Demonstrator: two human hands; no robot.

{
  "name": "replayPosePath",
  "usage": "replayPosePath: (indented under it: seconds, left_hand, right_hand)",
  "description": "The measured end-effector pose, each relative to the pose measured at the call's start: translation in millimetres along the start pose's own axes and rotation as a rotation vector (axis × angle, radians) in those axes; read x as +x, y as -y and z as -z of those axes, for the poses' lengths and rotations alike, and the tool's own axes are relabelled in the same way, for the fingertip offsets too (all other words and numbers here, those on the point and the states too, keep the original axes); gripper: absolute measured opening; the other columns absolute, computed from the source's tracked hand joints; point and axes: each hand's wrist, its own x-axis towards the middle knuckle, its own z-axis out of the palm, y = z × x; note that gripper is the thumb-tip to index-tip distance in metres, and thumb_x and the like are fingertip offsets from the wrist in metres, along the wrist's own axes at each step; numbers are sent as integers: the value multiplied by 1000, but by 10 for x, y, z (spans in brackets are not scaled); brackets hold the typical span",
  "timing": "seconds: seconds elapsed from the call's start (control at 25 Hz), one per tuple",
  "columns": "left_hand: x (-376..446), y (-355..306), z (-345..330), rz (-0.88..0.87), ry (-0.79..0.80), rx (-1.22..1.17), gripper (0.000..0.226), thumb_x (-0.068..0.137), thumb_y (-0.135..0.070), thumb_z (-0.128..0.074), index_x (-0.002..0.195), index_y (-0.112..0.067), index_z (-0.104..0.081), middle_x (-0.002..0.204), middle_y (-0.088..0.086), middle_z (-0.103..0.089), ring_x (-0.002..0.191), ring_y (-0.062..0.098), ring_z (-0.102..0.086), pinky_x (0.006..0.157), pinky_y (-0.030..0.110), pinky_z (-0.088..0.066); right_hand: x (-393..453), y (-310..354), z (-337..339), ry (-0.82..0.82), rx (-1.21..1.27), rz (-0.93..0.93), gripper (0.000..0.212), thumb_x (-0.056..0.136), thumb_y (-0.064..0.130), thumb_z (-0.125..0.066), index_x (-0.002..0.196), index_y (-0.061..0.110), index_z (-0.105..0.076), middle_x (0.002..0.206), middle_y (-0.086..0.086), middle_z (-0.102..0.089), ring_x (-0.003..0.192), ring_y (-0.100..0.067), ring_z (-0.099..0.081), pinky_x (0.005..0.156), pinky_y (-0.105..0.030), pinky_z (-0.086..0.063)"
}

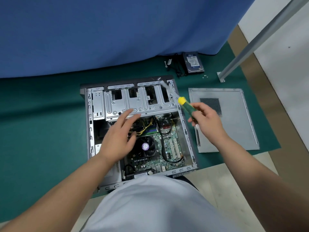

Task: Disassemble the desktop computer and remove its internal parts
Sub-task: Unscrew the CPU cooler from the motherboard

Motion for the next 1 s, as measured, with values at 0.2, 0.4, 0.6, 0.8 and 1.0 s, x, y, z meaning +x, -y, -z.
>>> replayPosePath:
  seconds: [0.2,0.4,0.6,0.8,1.0]
  left_hand:
    - [-9,-171,-17,-31,-80,82,43,100,-25,-59,143,-25,-51,153,-5,-47,113,20,-61,89,37,-52]
    - [-176,-176,-62,-63,75,225,22,105,-28,-54,119,-21,-69,96,-2,-76,90,30,-70,76,40,-48]
    - [-207,-226,-211,-74,203,293,22,106,-37,-45,117,-25,-60,90,-2,-73,90,27,-67,78,38,-39]
    - [-205,-154,-301,-76,142,343,28,97,-47,-60,117,-29,-66,108,-9,-72,105,19,-67,84,36,-45]
    - [-183,-112,-441,-98,366,534,66,94,-63,-52,150,-29,-44,161,-8,-40,147,18,-38,107,44,-38]
  right_hand:
    - [-210,121,-117,362,-296,38,33,97,16,-59,108,43,-74,83,-1,-74,69,-31,-64,59,-34,-50]
    - [-204,193,-222,305,-19,-4,24,95,11,-68,112,28,-72,89,2,-75,69,-10,-70,60,-18,-53]
    - [-242,96,-623,164,117,-106,41,89,26,-80,114,30,-48,106,-13,-67,84,-31,-77,74,-45,-63]
    - [-227,134,-566,98,71,-51,40,90,20,-79,106,35,-45,100,-6,-63,82,-25,-78,75,-51,-64]
    - [-259,121,-397,-88,-219,132,39,92,31,-74,111,40,-41,83,8,-64,69,-11,-72,66,-39,-59]
